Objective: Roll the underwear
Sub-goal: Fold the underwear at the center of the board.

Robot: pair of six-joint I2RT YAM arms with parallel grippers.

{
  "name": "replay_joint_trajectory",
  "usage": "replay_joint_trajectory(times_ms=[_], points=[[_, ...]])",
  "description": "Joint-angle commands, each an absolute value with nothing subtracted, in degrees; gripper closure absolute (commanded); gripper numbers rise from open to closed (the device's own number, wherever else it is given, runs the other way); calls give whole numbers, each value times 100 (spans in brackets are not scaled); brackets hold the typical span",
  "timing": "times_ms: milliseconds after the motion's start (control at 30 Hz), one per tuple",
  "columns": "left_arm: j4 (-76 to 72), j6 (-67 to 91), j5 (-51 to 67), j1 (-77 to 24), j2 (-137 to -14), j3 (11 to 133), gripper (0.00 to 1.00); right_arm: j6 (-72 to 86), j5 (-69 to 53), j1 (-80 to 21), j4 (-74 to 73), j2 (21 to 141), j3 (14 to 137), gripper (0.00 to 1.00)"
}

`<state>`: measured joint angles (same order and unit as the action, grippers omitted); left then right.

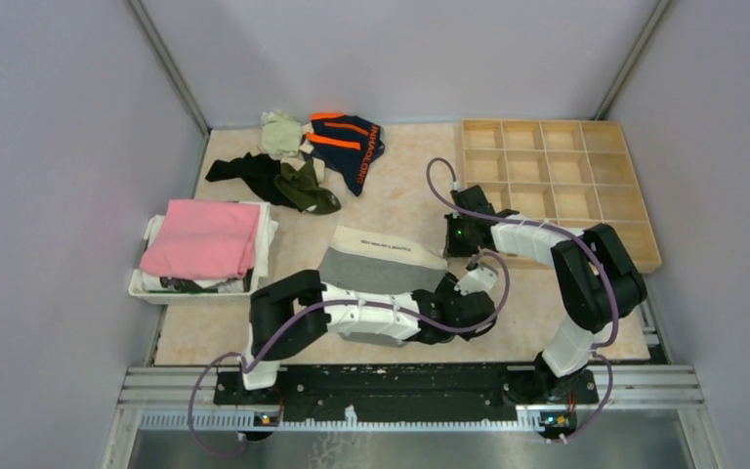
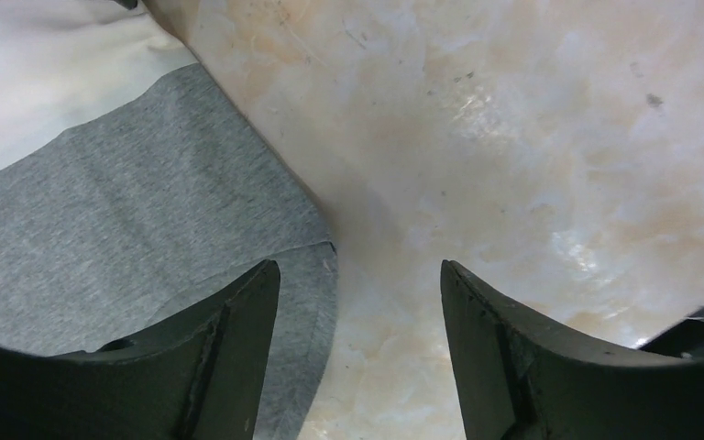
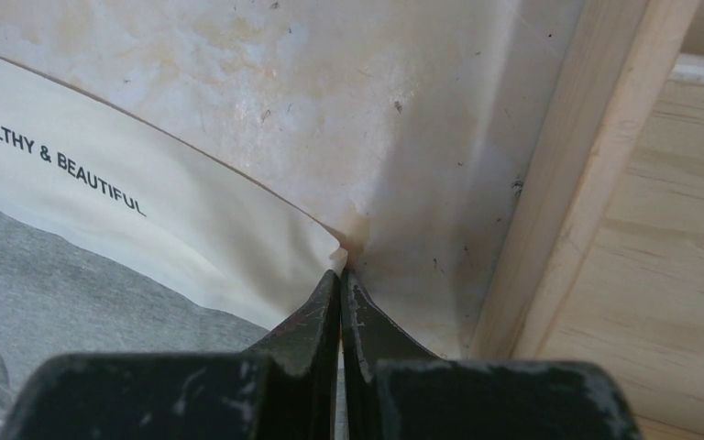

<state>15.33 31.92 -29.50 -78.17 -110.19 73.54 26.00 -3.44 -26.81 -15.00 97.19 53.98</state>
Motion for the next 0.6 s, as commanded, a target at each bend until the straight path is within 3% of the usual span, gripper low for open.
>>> replay_joint_trajectory(times_ms=[0,367,567], points=[[1841,2944,-3389,-7836,-11209,7640,29,2525,-378,-2630,-1661,9580,5300,100],[1909,2813,-3455,-7840,-11583,7802,35,2492,-413,-2621,-1626,9598,5260,100],[1948,2747,-3460,-7840,-11689,7825,45,2460,-405,-2614,-1644,9589,5269,100]])
